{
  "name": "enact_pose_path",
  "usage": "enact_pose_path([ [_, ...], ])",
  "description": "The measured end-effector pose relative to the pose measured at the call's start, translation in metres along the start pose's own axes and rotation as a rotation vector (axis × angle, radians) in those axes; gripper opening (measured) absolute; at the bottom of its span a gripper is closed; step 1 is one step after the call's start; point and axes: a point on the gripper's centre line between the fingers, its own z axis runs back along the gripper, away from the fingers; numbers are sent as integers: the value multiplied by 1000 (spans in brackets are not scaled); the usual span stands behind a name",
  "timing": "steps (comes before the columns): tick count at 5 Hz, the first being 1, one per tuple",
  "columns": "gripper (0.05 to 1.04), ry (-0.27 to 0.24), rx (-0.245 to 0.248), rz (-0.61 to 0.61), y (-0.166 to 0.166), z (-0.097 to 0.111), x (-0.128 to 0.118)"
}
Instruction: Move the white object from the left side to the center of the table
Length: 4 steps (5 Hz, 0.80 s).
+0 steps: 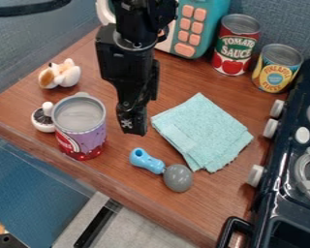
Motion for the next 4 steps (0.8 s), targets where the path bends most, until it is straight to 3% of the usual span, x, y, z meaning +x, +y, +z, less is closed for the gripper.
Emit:
enact_pose_path([
  [1,999,-9,21,-2,3,-4,1],
  [3,999,-36,3,162,-29,6,29],
  [4,999,-53,-18,309,-53,4,67],
])
